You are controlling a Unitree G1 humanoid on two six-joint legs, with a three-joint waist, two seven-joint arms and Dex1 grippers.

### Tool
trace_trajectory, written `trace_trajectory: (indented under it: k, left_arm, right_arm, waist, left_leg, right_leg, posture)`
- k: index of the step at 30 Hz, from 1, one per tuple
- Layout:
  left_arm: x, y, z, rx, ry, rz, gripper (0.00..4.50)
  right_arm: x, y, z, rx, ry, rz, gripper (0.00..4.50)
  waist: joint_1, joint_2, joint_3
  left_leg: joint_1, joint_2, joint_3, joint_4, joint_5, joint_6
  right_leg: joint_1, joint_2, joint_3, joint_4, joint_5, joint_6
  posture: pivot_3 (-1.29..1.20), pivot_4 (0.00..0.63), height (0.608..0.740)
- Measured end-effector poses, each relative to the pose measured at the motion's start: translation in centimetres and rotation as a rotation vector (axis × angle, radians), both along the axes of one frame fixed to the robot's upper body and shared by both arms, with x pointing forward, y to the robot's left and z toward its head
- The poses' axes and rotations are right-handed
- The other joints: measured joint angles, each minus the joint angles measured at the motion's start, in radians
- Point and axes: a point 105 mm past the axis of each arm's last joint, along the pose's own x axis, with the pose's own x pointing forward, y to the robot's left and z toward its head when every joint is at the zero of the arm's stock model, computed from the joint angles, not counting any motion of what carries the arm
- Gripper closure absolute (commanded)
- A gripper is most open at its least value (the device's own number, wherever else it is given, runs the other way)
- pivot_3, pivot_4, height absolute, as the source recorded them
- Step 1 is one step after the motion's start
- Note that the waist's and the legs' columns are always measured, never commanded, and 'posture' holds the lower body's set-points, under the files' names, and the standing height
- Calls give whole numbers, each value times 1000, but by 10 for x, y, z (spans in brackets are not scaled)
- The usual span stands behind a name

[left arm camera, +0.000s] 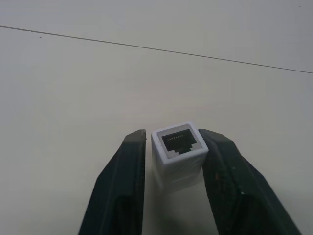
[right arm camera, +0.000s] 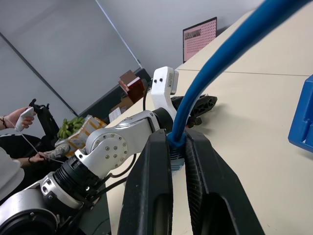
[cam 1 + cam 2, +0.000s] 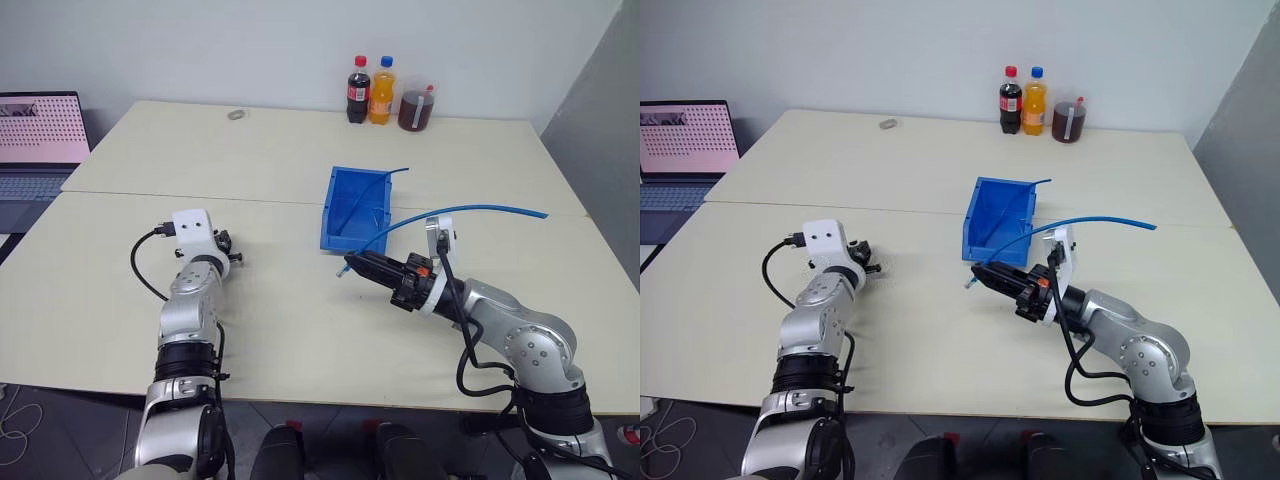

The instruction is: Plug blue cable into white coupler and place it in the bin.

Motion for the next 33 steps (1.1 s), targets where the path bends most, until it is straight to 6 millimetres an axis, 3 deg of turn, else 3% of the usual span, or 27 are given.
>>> trace_trajectory:
  k: [2,10,20,22,28,33]
  left_arm:
    - [0,1,0,2,1,10,3646]
    - [-2,2,0,-2,13,14,3682]
    - [-27,-10,-2,-49,54,-98,3688]
    - [-33,-25,-1,-65,74,-225,3688]
    - [-63,-96,8,25,162,-911,3689]
    - [-73,-119,3,91,194,-1166,3689]
  right_arm:
    - [0,0,0,2,0,-1,4411]
    - [1,1,-1,-3,-3,-10,4411]
    - [-1,-1,1,-9,-28,-24,4411]
    - [-4,-5,-1,-39,-45,-37,4411]
    - [-21,-23,-16,-165,-74,-62,4411]
    - [-29,-31,-26,-236,-84,-65,4412]
  waist:
    - [0,0,0]
    - [0,0,0]
    - [-1,0,0]
    - [0,0,0]
    - [-1,0,0]
    - [-4,0,0]
  left_leg:
    - [0,0,0,0,0,0]
    - [0,0,0,0,0,0]
    - [0,0,0,0,0,0]
    - [0,0,0,0,0,0]
    - [1,0,0,0,0,0]
    - [1,0,0,0,0,0]
  right_leg:
    - [0,0,0,0,0,0]
    - [0,0,0,0,0,0]
    - [0,0,0,1,0,0]
    - [0,0,0,0,0,0]
    - [0,-1,0,0,0,0]
    - [0,0,0,0,-1,0]
  posture:
    - [0,150,740]
    - [0,150,740]
    - [0,150,740]
    - [0,150,740]
    - [0,150,740]
    - [0,150,740]
